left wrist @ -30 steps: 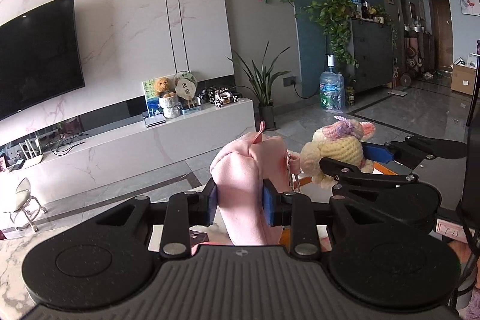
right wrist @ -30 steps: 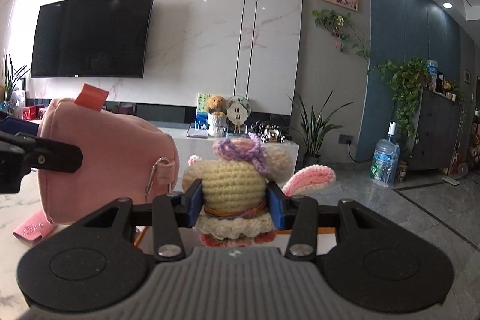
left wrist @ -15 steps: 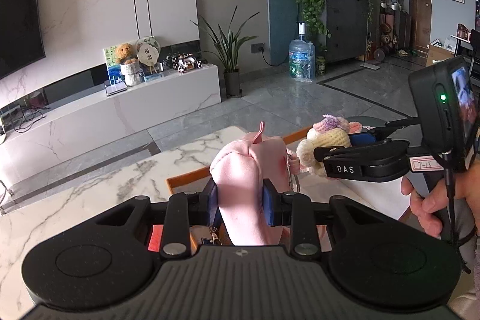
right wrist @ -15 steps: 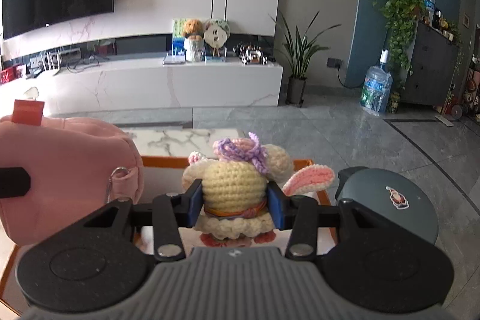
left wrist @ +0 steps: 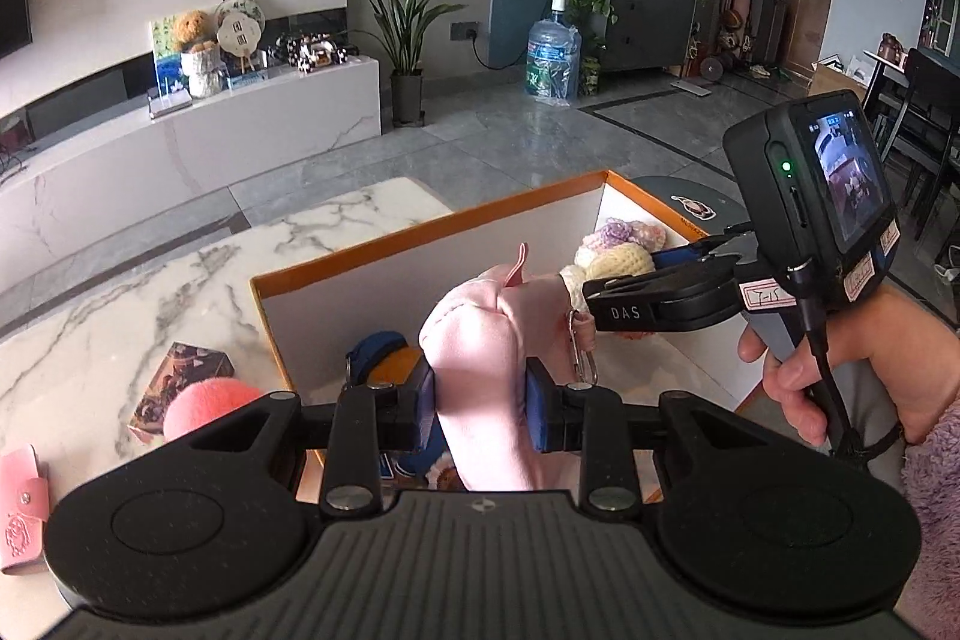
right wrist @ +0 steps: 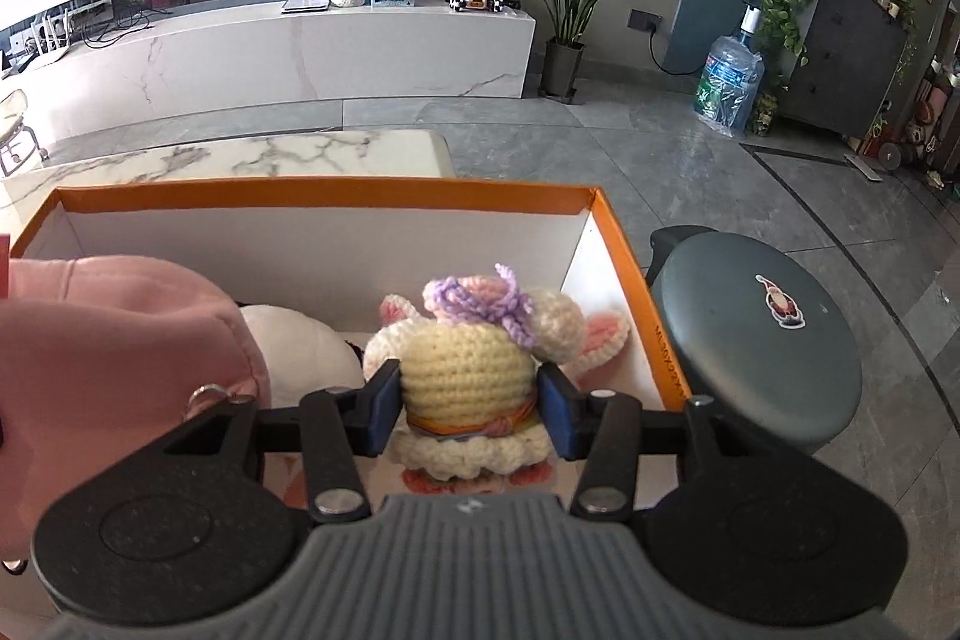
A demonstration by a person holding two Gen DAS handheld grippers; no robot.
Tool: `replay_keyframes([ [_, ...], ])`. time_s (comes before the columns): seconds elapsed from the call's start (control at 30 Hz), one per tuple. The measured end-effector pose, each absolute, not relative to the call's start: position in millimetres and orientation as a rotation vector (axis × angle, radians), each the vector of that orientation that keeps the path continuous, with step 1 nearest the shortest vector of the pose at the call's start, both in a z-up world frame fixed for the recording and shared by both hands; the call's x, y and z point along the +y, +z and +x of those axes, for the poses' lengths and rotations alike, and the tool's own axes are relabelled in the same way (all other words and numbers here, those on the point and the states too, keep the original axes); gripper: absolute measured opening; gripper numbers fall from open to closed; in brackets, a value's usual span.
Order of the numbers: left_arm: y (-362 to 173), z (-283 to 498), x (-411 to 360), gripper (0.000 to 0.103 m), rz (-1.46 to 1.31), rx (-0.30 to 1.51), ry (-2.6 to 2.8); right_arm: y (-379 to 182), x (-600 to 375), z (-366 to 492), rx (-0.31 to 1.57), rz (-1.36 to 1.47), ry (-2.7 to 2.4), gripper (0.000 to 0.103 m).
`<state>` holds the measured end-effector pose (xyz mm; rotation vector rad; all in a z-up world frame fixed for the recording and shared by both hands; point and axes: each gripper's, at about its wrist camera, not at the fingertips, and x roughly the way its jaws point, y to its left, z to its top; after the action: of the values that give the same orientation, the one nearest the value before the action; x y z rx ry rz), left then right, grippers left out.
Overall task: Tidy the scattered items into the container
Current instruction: 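Open the right tool dropping the bunny while left tool lowers and releases pink bag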
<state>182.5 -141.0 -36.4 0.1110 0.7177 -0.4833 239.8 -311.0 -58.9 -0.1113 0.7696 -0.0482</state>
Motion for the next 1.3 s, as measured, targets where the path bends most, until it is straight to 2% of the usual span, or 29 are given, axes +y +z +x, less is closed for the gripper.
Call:
replay_keyframes([
  [0.1, -39, 185, -139, 0.034, 0.103, 0.747, -0.492, -58, -310, 237, 0.765, -0.113, -0.058, 0.059],
  [0.17, -41, 184, -137, 0.034, 0.105, 0.765, -0.502, -55, -307, 234, 0.752, -0.122, -0.062, 0.071],
  [0.2, -41, 184, -136, 0.034, 0.103, 0.773, -0.508, -53, -306, 232, 0.740, -0.125, -0.062, 0.073],
  [0.73, -54, 187, -152, 0.036, 0.254, 0.900, -0.477, -32, -308, 215, 0.641, -0.011, -0.055, 0.074],
  [0.93, -63, 179, -159, 0.047, 0.346, 0.883, -0.423, -30, -305, 214, 0.631, -0.009, -0.053, 0.074],
  [1.0, -62, 177, -160, 0.060, 0.355, 0.872, -0.414, -30, -306, 214, 0.629, -0.003, -0.053, 0.074],
  [1.1, -59, 176, -160, 0.064, 0.356, 0.856, -0.411, -30, -307, 213, 0.629, 0.005, -0.049, 0.074],
  [1.3, -50, 166, -161, 0.065, 0.370, 0.769, -0.389, -30, -302, 213, 0.632, -0.003, -0.036, 0.074],
])
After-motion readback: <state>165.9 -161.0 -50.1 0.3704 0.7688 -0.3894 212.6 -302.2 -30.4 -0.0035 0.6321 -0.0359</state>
